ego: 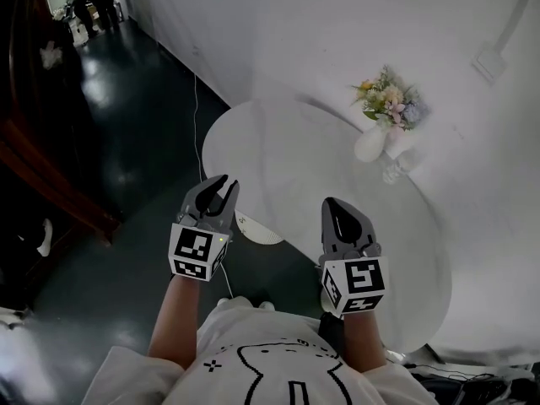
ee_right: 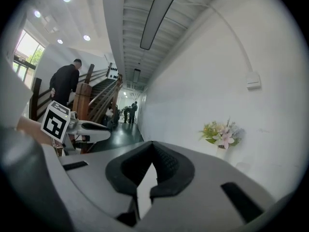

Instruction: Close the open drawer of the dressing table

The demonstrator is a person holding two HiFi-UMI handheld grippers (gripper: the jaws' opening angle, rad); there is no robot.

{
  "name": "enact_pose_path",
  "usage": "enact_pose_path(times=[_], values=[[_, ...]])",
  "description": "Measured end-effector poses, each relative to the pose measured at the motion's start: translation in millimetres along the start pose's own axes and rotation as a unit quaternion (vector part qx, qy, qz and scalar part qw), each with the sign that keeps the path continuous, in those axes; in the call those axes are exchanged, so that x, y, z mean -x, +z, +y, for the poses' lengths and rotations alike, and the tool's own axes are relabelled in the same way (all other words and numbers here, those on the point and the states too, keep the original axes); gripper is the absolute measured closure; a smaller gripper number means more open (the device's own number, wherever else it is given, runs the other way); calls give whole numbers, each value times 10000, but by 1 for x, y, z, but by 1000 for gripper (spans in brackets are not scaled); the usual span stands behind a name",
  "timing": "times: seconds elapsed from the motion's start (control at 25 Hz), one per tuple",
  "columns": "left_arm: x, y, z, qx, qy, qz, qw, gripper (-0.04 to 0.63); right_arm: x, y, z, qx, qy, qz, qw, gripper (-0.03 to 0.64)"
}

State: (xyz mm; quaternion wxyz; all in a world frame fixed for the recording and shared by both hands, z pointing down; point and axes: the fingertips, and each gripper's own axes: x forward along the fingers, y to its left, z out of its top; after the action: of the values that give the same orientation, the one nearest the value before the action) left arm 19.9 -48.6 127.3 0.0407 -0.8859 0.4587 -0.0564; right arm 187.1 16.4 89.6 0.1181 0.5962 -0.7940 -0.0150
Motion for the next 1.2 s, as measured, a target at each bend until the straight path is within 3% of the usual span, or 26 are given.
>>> enact_pose_path(times=[0.2,0.32,0.52,0.88,1.2], values=[[4,39,4,110,166,-437,9988,510,0,18,4,275,68,-212,9994,621],[8,58,0,27,21,-596,9982,552,0,27,3,288,4,-325,9991,621],[16,75,-4,-312,-286,-593,9973,577,-2,43,5,173,-61,-474,9987,621],[37,114,21,-602,-61,-933,9938,577,-4,67,17,182,-85,-684,9975,621],[40,122,28,-660,10,-993,9929,577,-9,70,28,290,-34,-680,9973,621]])
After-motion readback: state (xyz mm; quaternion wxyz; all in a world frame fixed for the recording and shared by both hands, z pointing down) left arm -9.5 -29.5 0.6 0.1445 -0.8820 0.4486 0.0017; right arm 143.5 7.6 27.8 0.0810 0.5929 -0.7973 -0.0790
